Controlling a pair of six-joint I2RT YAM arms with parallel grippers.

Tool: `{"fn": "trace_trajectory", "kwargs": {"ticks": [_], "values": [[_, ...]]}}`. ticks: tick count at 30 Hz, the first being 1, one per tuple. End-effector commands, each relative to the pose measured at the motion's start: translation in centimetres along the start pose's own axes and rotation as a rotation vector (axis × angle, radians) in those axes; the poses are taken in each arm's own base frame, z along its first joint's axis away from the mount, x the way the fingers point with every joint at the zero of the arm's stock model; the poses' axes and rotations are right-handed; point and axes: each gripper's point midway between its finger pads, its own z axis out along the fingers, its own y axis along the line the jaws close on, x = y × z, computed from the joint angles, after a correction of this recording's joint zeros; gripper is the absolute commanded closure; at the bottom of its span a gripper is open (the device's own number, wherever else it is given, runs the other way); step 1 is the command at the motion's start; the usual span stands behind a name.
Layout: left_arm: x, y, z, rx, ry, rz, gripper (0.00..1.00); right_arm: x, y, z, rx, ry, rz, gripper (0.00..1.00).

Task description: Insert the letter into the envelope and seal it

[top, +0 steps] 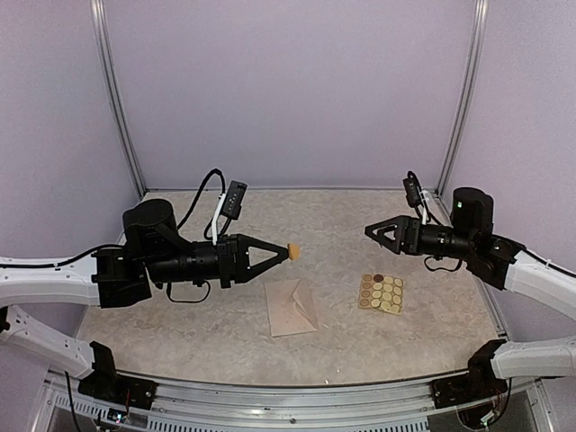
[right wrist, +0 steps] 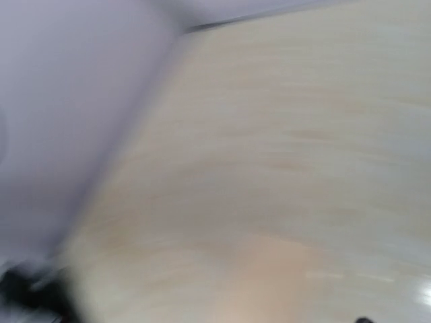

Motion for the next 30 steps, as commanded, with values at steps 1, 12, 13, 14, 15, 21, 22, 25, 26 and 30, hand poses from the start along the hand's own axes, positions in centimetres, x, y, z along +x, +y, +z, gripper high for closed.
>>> {"fn": "trace_trajectory", "kwargs": {"ticks": [1,12,13,14,15,21,22,25,26,30], "values": [[-1.0,-2.0,0.4,0.086,-0.017,0.039,1.00,0.5,12.7,-0.7,-0.512,0.057,-0.172,0.15],[-0.9,-1.6,0.7,0.062,-0.026,0.025,1.00,4.1,21.6,1.6,-0.781,0.186,-0.249,0.47],[-0.9,-1.6,0.7,0.061,-0.025,0.025,1.00,4.3,21.7,1.8,-0.784,0.193,-0.250,0.49],[-0.9,-1.6,0.7,0.060,-0.026,0.026,1.00,4.5,21.7,2.1,-0.780,0.200,-0.247,0.52],[-0.9,-1.6,0.7,0.059,-0.025,0.026,1.00,4.6,21.7,2.2,-0.781,0.204,-0.245,0.55],[-0.8,-1.6,0.7,0.059,-0.026,0.026,1.00,4.5,22.0,2.5,-0.780,0.203,-0.245,0.69],[-0.8,-1.5,0.7,0.058,-0.025,0.025,1.00,4.6,22.0,2.6,-0.777,0.206,-0.242,0.71],[-0.7,-1.5,0.7,0.057,-0.023,0.025,1.00,4.7,22.1,2.7,-0.779,0.214,-0.242,0.75],[-0.7,-1.4,0.7,0.057,-0.023,0.024,1.00,4.8,22.1,2.8,-0.780,0.217,-0.242,0.77],[-0.7,-1.4,0.8,0.058,-0.022,0.023,1.00,4.9,22.2,3.0,-0.783,0.225,-0.242,0.82]]}}
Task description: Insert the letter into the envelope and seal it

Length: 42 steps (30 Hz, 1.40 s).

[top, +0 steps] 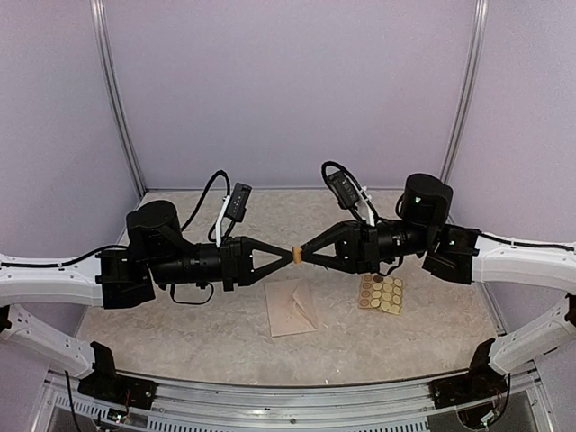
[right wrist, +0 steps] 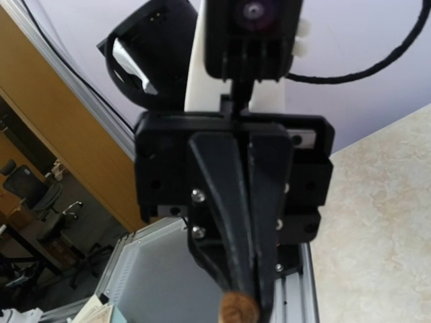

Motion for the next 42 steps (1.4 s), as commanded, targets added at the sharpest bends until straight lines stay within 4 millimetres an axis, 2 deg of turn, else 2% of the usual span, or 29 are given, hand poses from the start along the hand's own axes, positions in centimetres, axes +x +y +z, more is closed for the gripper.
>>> {"fn": "trace_trajectory", "kwargs": {"ticks": [1,4,6,11,13,14,18,22,25,27,29,32,35,36,38,39,40,42], "values": [[-1.2,-0.7,0.3,0.018,-0.034,0.020,1.00,-0.7,0.9,0.6,-0.032,-0.004,-0.033,0.84],[-1.0,-0.6,0.4,0.017,-0.031,0.016,1.00,-0.6,0.9,0.7,-0.038,0.001,-0.032,0.90],[-0.9,-0.5,0.4,0.014,-0.030,0.015,1.00,-0.5,0.9,0.7,-0.042,0.000,-0.034,1.00],[-0.8,-0.2,0.5,-0.002,-0.029,0.013,1.00,-0.8,0.8,0.4,-0.015,-0.021,-0.046,1.00],[-0.7,0.3,0.5,-0.026,-0.024,0.012,1.00,-0.9,-0.1,0.1,0.050,-0.033,-0.043,1.00],[-0.6,0.6,0.4,-0.043,-0.025,0.012,0.96,-0.9,-0.8,-0.1,0.097,-0.040,-0.039,1.00],[-0.6,1.9,-0.1,-0.097,-0.028,0.006,0.70,-0.8,-3.9,-1.6,0.295,-0.062,-0.006,1.00],[-1.0,2.9,-0.6,-0.125,-0.041,0.003,0.56,-0.3,-6.8,-3.7,0.447,-0.075,0.044,1.00],[-1.0,4.6,-0.5,-0.172,-0.038,-0.013,0.48,0.5,-8.7,-5.5,0.545,-0.090,0.078,1.00],[-0.3,6.5,0.3,-0.207,-0.002,-0.036,0.51,1.2,-10.0,-6.7,0.601,-0.098,0.110,1.00],[0.6,7.3,1.4,-0.204,0.040,-0.032,0.58,1.7,-10.4,-7.4,0.610,-0.102,0.127,1.00],[1.1,6.6,2.5,-0.155,0.063,-0.008,0.67,1.9,-9.1,-6.9,0.524,-0.106,0.103,1.00],[1.3,6.0,2.9,-0.109,0.074,-0.004,0.84,2.0,-6.5,-5.9,0.361,-0.102,0.064,1.00],[1.2,5.4,2.9,-0.081,0.069,-0.002,0.87,2.0,-5.9,-5.7,0.322,-0.100,0.056,0.95],[0.9,4.2,2.9,-0.029,0.055,0.001,0.93,2.0,-5.2,-5.3,0.265,-0.097,0.047,0.69],[0.8,3.5,2.8,-0.005,0.049,0.004,0.96,2.0,-4.9,-5.1,0.243,-0.092,0.046,0.60],[0.7,3.0,2.8,0.016,0.045,0.005,0.99,1.9,-4.6,-4.8,0.218,-0.089,0.039,0.53],[0.6,2.1,2.8,0.043,0.037,0.007,1.00,1.9,-4.2,-4.4,0.174,-0.078,0.043,0.45]]}}
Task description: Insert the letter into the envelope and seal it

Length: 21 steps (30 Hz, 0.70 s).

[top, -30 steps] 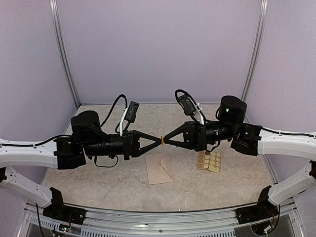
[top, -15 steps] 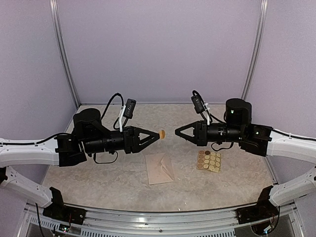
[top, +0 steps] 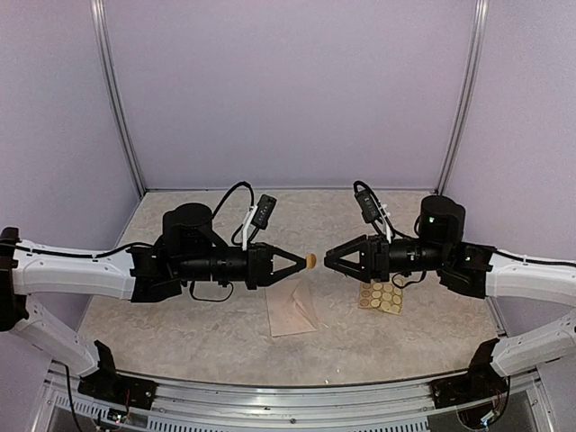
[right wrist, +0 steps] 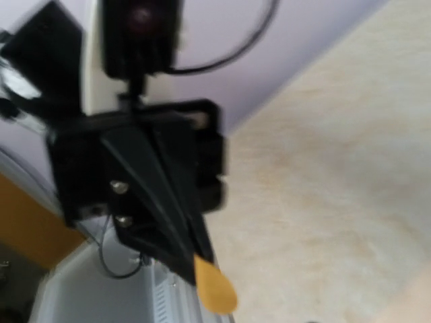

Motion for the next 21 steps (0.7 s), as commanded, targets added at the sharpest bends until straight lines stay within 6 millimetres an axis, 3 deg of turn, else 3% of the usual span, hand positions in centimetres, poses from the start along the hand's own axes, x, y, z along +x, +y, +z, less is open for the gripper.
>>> {"fn": "trace_trajectory", "kwargs": {"ticks": [1,4,11,21], "values": [[-2.0,-4.4,-0.7,0.151,-0.064,0.046,1.00,-0.9,3.2,0.3,-0.185,-0.005,-0.051,0.43],[-1.9,-5.0,-0.8,0.173,-0.067,0.047,1.00,-1.1,3.9,0.5,-0.233,-0.004,-0.051,0.44],[-1.7,-5.7,-0.9,0.189,-0.071,0.049,1.00,-1.2,5.3,0.5,-0.318,0.004,-0.053,0.66],[-1.6,-5.7,-1.0,0.186,-0.071,0.048,1.00,-1.5,6.3,0.4,-0.361,-0.008,-0.060,0.86]]}}
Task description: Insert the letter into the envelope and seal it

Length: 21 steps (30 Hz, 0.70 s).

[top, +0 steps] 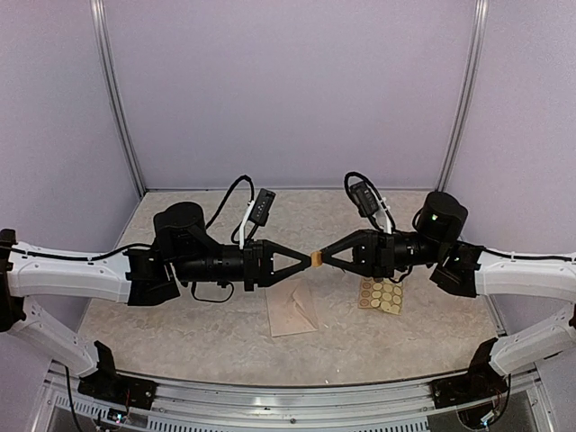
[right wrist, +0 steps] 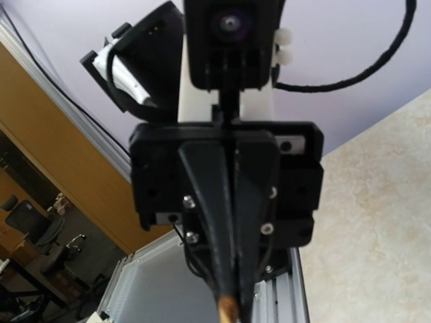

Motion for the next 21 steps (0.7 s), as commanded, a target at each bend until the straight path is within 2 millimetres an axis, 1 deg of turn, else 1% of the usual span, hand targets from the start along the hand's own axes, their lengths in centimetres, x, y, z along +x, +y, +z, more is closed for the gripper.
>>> {"fn": "trace_trajectory", "kwargs": {"ticks": [1,10,14,17,19,21], "values": [[-0.5,-1.2,-0.4,0.035,-0.023,0.015,1.00,-0.4,1.0,0.3,-0.049,-0.003,-0.022,0.87],[-0.4,-1.0,-0.4,0.026,-0.022,0.011,1.00,-0.3,0.9,0.8,-0.059,0.006,-0.017,0.93],[-0.3,-0.7,-0.4,0.018,-0.018,0.009,1.00,-0.4,1.1,0.8,-0.065,0.002,-0.022,1.00],[-0.1,-0.5,-0.3,0.008,-0.015,0.004,1.00,-0.4,1.2,0.7,-0.069,-0.004,-0.028,1.00],[-0.1,-0.4,-0.3,0.000,-0.015,0.003,1.00,-0.6,0.9,0.6,-0.047,-0.017,-0.031,1.00],[0.0,-0.1,-0.3,-0.013,-0.015,-0.002,0.99,-0.8,0.0,0.5,0.015,-0.035,-0.029,1.00]]}}
